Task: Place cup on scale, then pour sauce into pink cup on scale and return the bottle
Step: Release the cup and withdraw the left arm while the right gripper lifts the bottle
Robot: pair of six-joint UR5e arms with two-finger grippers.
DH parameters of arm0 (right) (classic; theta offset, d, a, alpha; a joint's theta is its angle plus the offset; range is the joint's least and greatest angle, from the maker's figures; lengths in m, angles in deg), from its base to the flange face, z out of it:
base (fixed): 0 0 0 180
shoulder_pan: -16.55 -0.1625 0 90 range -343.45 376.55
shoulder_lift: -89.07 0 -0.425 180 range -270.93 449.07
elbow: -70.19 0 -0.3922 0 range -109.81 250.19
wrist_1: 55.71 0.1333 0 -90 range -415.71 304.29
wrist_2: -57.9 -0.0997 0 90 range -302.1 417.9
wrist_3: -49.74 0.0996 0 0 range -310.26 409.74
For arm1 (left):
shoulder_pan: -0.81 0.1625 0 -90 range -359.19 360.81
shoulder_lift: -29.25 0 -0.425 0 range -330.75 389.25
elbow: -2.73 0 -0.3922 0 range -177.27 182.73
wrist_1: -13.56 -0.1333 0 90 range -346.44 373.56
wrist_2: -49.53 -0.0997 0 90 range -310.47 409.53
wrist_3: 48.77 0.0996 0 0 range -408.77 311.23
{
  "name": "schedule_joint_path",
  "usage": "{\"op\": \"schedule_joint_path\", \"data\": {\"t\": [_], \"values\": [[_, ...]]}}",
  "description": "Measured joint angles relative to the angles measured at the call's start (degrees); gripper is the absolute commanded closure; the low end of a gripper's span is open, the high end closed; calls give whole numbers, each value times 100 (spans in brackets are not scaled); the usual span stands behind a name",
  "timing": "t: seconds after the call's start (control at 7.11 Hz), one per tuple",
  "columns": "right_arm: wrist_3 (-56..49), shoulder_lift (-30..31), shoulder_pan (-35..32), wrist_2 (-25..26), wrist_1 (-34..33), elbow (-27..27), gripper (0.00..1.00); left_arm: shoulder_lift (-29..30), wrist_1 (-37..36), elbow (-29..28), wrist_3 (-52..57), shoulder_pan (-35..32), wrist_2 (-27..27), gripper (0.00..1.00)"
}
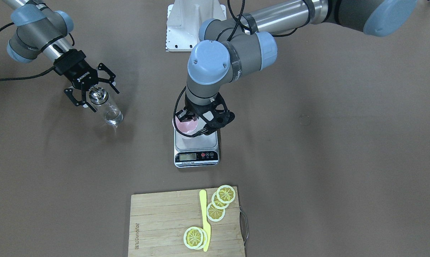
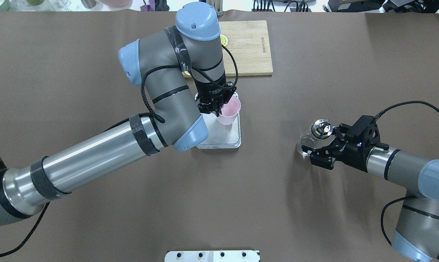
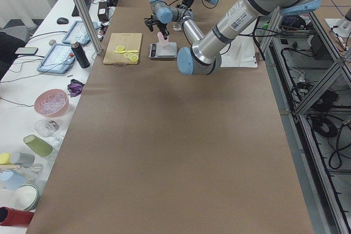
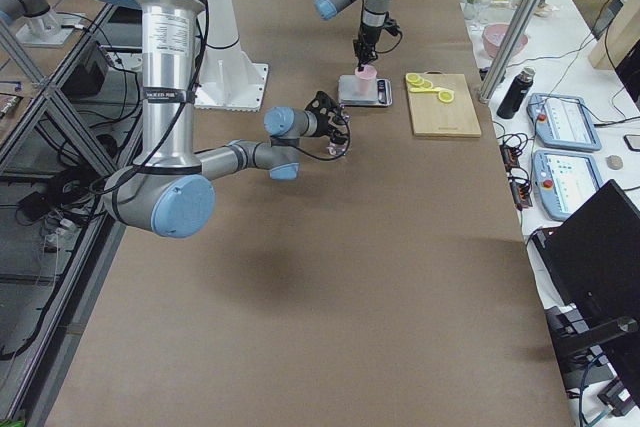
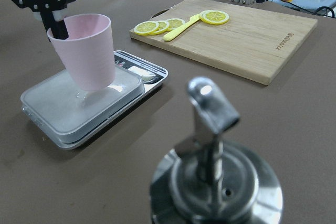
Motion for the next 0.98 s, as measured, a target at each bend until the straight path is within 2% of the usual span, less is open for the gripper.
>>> {"op": "schedule_joint_path", "data": {"t": [0.14,0.28,0.42,0.98], "values": [[-17,-30,-10,-6,0,-2,6,-9,33,-6,0,55,-49,100],[-85,-42,-28,-14,7,-3,21,-19,87,-15,1,103,-111,59],[-162,-45,-52,-22,12,-4,31,-30,130,-10,14,133,-147,3],[-345,-53,-219,-57,24,3,74,-61,291,91,30,107,-156,3]]}}
